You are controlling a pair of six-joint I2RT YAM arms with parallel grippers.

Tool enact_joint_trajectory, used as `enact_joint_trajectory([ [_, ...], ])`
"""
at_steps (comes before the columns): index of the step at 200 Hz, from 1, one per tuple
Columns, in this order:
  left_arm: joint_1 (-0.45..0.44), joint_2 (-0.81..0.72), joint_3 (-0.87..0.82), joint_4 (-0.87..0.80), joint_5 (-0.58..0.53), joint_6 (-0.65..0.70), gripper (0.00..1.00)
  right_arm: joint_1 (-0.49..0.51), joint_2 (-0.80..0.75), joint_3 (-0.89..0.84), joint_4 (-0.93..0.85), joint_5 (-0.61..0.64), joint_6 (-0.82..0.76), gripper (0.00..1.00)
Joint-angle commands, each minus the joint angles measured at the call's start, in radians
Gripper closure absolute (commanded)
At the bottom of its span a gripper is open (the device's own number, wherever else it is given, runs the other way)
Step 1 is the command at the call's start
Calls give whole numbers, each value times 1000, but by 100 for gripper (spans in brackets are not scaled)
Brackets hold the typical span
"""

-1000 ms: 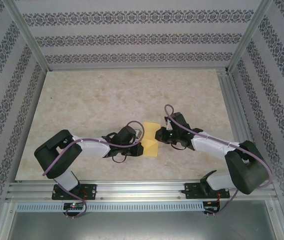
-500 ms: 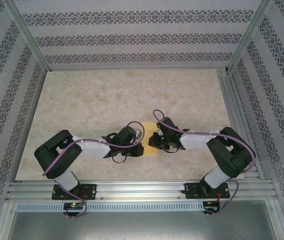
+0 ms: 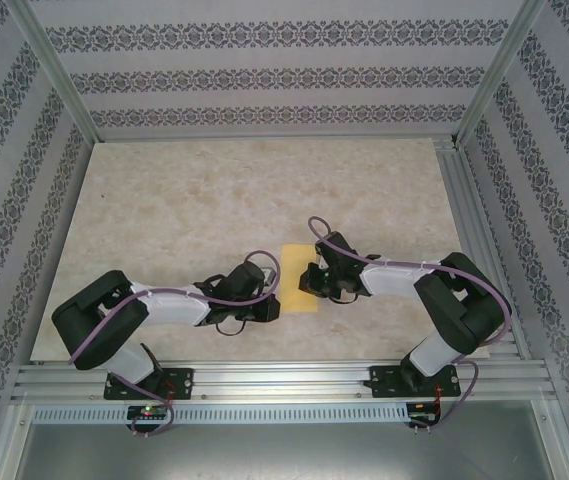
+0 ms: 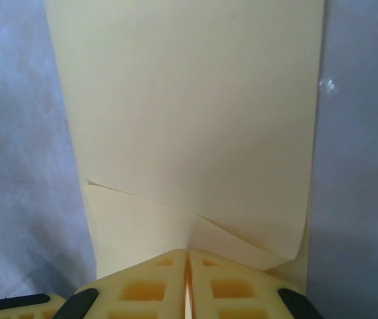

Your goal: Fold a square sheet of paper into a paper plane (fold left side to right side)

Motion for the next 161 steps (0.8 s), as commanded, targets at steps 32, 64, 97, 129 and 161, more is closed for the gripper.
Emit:
enact_joint_trajectory([
  [32, -8, -113, 64, -213, -52, 37, 88, -11, 30, -5, -72, 53, -4, 90],
  [64, 5, -116, 150, -237, -32, 75, 88, -11, 26, -2, -64, 42, -4, 90],
  [97, 5, -9, 199, -183, 19, 82, 89, -7, 25, 1, -62, 38, 0, 90],
  [129, 5, 65, 209, -140, 11, 84, 89, -5, 24, -1, -54, 31, 8, 90],
  [161, 5, 124, 203, -126, 0, 81, 89, -5, 17, -1, -38, 12, 18, 90],
])
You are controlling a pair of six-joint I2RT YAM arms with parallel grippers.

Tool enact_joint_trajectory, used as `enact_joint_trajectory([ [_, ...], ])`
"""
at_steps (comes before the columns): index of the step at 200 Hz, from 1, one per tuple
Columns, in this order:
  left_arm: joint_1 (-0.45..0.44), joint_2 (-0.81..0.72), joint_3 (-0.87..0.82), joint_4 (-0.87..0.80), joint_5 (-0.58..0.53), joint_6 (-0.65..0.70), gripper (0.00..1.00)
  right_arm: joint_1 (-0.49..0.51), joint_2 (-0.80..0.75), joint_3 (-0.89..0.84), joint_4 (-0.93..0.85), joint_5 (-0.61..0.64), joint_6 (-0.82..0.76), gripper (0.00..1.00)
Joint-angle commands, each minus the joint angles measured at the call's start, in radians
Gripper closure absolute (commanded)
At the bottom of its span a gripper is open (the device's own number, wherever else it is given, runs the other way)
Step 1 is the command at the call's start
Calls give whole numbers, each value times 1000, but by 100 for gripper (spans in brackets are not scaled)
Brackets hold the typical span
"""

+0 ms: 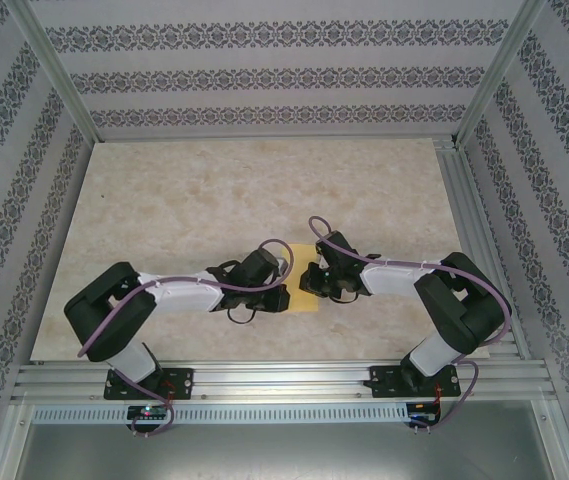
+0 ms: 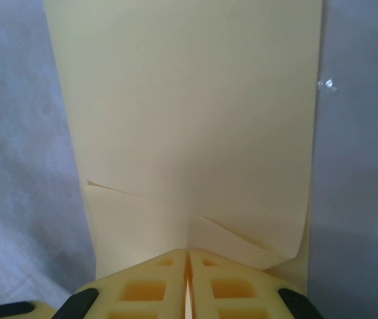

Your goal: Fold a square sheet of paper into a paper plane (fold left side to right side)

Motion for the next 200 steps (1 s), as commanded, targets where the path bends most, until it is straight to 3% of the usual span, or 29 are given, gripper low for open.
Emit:
enact_joint_trajectory([
  [1, 4, 34, 5, 49, -2, 23, 89, -3, 15, -3, -34, 16, 18, 90],
  [73, 1, 65, -38, 61, -10, 8, 90, 18, -88, -9, -41, -44, 54, 91],
  [135, -7, 67, -38, 58, -13, 8, 90, 75, -21, -47, 75, -93, 154, 92],
  [200, -9, 71, -41, 55, -17, 5, 90, 92, 30, -30, 102, -102, 157, 93],
])
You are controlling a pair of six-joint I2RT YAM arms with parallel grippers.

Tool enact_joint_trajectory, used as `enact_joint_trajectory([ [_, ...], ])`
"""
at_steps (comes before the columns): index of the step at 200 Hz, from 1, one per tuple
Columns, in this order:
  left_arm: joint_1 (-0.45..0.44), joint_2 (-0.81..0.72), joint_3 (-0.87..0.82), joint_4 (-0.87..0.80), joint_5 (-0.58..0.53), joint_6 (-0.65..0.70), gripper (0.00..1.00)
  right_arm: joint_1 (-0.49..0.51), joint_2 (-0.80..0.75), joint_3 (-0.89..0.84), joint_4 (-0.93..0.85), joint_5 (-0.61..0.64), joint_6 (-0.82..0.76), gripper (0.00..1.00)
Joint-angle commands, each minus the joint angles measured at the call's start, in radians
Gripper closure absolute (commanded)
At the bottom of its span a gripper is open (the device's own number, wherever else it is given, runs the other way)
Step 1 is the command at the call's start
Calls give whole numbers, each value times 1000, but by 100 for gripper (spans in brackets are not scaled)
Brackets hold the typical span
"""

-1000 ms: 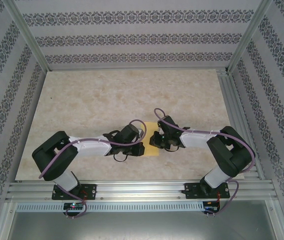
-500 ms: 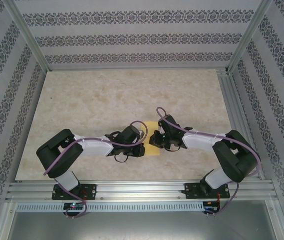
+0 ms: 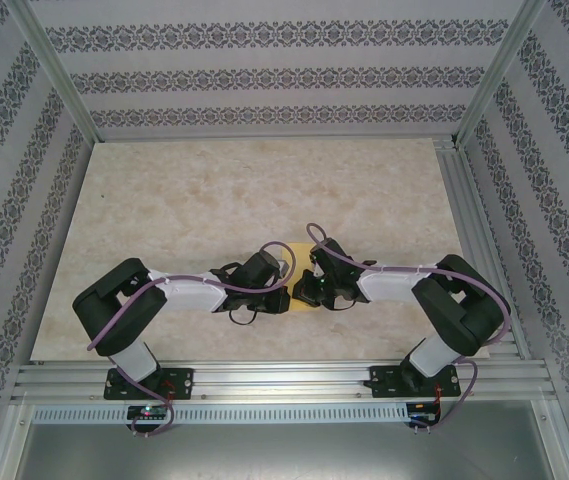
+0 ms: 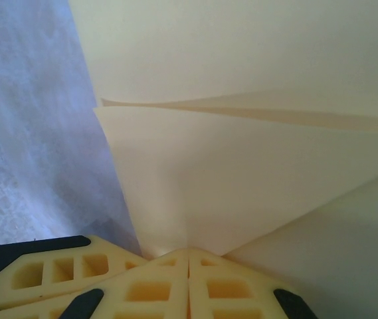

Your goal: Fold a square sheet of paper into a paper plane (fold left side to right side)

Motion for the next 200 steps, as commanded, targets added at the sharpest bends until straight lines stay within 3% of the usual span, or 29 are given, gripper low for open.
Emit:
enact_joint_trajectory([
  [1, -9, 32, -24, -8, -20, 8, 90, 18, 32, 3, 41, -7, 7, 93],
  [36, -9, 35, -27, -17, -22, 11, 90, -4, 29, 29, -69, 60, -68, 93],
  [200, -10, 30, -40, -18, -27, 9, 91, -324, 37, 101, -211, 67, -313, 92],
])
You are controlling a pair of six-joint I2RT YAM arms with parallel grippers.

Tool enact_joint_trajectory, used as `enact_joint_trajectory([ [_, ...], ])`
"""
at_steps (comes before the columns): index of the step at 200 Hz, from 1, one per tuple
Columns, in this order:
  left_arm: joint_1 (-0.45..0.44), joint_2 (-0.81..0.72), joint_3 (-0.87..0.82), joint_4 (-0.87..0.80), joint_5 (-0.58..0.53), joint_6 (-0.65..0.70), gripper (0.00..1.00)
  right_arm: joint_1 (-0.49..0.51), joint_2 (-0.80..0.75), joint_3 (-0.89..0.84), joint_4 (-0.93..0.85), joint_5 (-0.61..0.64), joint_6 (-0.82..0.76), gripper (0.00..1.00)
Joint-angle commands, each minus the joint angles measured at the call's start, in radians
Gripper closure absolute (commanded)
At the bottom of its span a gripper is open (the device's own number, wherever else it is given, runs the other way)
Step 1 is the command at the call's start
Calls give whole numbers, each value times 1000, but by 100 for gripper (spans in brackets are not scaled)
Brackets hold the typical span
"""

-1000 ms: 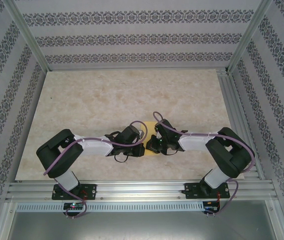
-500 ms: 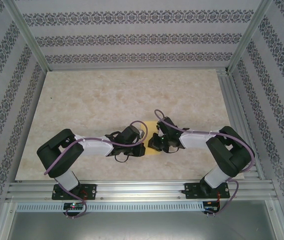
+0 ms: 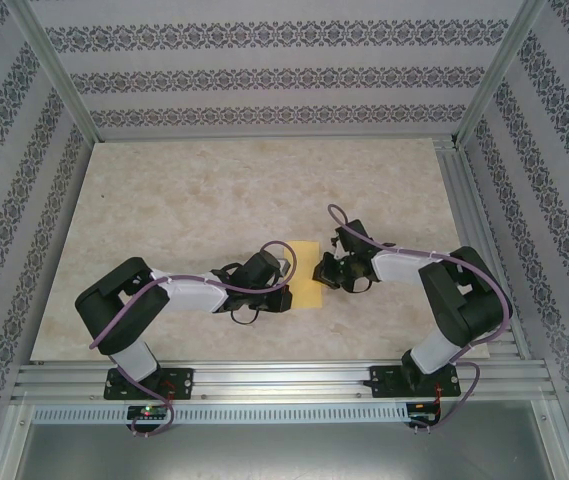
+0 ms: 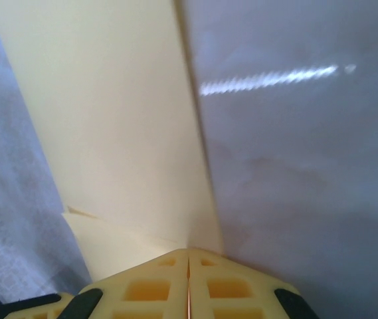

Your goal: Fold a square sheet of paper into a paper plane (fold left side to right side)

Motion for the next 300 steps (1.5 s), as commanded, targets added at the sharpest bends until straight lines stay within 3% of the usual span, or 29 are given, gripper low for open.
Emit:
enact_joint_trajectory([
  [1, -9, 18, -36, -68, -21, 11, 91, -58, 11, 29, -57, 85, -74, 92],
  [31, -8, -3, -24, -73, -16, 12, 89, -95, -44, 51, -102, 83, -103, 90],
  [60, -1, -60, 24, -121, -19, 36, 84, -115, -144, 18, -97, 60, -110, 80],
  [93, 28, -152, 82, -170, -16, 57, 73, -118, -269, -102, 46, -47, -33, 66],
  [116, 51, -217, 101, -205, -42, 69, 69, -84, -307, -171, 144, -118, 39, 60],
  [145, 83, -247, 84, -212, -49, 72, 66, 5, -293, -196, 175, -103, 110, 58],
  [179, 112, -189, 71, -141, -2, 62, 66, 46, -268, -226, 227, -58, 188, 57],
  [271, 147, 50, 175, -52, 118, 99, 65, 50, -265, -203, 156, -35, 146, 57],
  [300, 147, 71, 189, -52, 120, 101, 69, 50, -259, -209, 156, -35, 146, 57],
])
